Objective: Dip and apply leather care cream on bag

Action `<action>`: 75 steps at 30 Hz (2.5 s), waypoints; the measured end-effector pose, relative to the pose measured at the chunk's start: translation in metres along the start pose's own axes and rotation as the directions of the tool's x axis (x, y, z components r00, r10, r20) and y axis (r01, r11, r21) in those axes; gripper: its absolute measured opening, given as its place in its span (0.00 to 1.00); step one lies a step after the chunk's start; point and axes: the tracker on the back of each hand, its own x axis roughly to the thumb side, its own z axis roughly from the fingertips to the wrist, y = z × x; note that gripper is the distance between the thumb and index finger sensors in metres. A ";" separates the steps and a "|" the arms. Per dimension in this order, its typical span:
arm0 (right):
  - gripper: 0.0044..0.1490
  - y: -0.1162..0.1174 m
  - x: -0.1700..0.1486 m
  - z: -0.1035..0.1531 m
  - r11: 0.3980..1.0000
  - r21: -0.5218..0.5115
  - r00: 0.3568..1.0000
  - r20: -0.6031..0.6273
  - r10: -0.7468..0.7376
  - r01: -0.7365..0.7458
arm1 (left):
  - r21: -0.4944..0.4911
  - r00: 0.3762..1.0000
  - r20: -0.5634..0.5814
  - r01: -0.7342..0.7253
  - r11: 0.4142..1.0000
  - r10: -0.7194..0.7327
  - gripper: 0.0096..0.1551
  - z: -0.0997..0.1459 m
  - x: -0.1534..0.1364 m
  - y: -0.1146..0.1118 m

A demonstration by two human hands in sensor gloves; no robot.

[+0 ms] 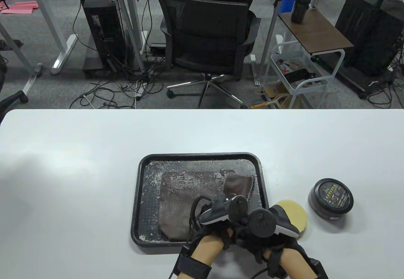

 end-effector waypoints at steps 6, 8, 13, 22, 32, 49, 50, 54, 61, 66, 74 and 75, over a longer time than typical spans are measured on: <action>0.36 0.000 0.000 0.001 1.000 0.005 1.000 -0.006 -0.001 0.001 | -0.075 0.997 0.071 0.022 0.997 -0.017 0.30 0.003 -0.005 -0.003; 0.35 -0.001 0.000 0.001 1.000 0.005 1.000 -0.011 0.007 -0.007 | -0.068 0.995 0.082 0.057 0.996 -0.051 0.30 0.005 -0.005 -0.003; 0.34 -0.001 0.000 0.001 1.000 0.003 0.999 -0.030 0.014 -0.014 | -0.061 0.985 0.105 0.144 0.988 -0.138 0.29 0.009 -0.003 -0.004; 0.33 -0.002 -0.001 0.001 1.000 0.011 0.998 -0.061 0.015 -0.015 | -0.075 0.976 0.141 0.178 0.981 -0.166 0.28 0.027 -0.023 -0.004; 0.34 -0.003 -0.001 0.001 1.000 0.011 0.997 -0.071 0.015 -0.014 | -0.108 0.961 0.120 0.264 0.958 -0.251 0.28 0.063 -0.062 -0.004; 0.39 -0.005 -0.004 -0.002 0.999 -0.033 0.996 -0.086 -0.013 0.010 | -0.233 0.954 -0.077 0.267 0.935 -0.291 0.28 0.116 -0.125 0.008; 0.39 -0.005 -0.005 -0.002 0.999 -0.049 0.996 -0.086 -0.021 0.017 | -0.239 0.954 -0.092 0.257 0.936 -0.286 0.28 0.117 -0.127 0.009; 0.40 -0.007 -0.006 -0.005 0.997 -0.075 0.995 -0.095 -0.038 0.031 | -0.239 0.959 -0.127 0.218 0.946 -0.253 0.28 0.119 -0.130 0.010; 0.43 -0.010 -0.012 -0.007 0.987 -0.117 0.986 -0.115 -0.124 0.111 | -0.181 0.961 -0.128 0.221 0.958 -0.246 0.28 0.112 -0.115 0.006; 0.42 -0.010 -0.011 -0.007 0.988 -0.114 0.986 -0.114 -0.120 0.107 | -0.138 0.972 -0.109 0.195 0.971 -0.210 0.28 0.101 -0.096 0.003; 0.43 -0.009 -0.011 -0.006 0.989 -0.106 0.987 -0.112 -0.118 0.107 | -0.094 0.973 -0.036 0.224 0.970 -0.228 0.28 0.076 -0.054 -0.003; 0.43 -0.009 -0.011 -0.006 0.989 -0.104 0.987 -0.110 -0.119 0.107 | -0.086 0.976 -0.031 0.213 0.973 -0.216 0.28 0.073 -0.049 -0.004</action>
